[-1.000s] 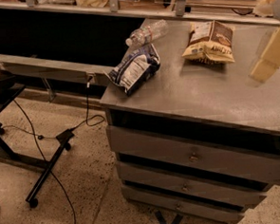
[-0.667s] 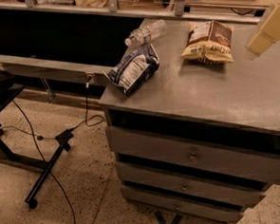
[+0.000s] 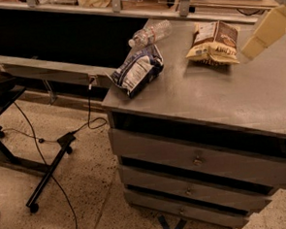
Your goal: Pick brown chip bag
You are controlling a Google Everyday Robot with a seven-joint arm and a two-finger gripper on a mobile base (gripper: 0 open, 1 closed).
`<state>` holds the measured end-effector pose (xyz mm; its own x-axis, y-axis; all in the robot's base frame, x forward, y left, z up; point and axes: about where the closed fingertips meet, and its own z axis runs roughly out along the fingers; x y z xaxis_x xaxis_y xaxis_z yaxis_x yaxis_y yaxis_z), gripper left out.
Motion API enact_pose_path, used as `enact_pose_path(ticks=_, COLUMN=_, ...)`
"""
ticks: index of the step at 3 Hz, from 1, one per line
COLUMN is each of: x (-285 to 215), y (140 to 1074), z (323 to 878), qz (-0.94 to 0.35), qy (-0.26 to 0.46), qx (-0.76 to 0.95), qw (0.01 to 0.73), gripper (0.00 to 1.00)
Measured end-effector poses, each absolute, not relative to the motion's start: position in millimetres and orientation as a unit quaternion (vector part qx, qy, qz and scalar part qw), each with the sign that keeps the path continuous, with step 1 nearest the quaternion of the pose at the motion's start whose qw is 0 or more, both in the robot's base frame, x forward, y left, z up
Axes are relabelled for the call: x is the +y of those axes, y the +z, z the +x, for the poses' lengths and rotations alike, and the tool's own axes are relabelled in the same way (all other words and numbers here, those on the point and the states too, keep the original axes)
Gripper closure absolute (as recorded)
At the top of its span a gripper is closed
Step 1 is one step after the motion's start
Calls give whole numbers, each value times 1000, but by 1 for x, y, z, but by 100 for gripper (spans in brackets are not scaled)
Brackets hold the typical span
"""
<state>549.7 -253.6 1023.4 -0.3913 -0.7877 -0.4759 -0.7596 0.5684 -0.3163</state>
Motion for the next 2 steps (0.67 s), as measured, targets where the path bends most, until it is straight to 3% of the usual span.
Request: enact_pose_path(ticks=2, x=-288, y=975, z=620, qz=-385, qy=-50, qx=860, qw=330, gripper=0)
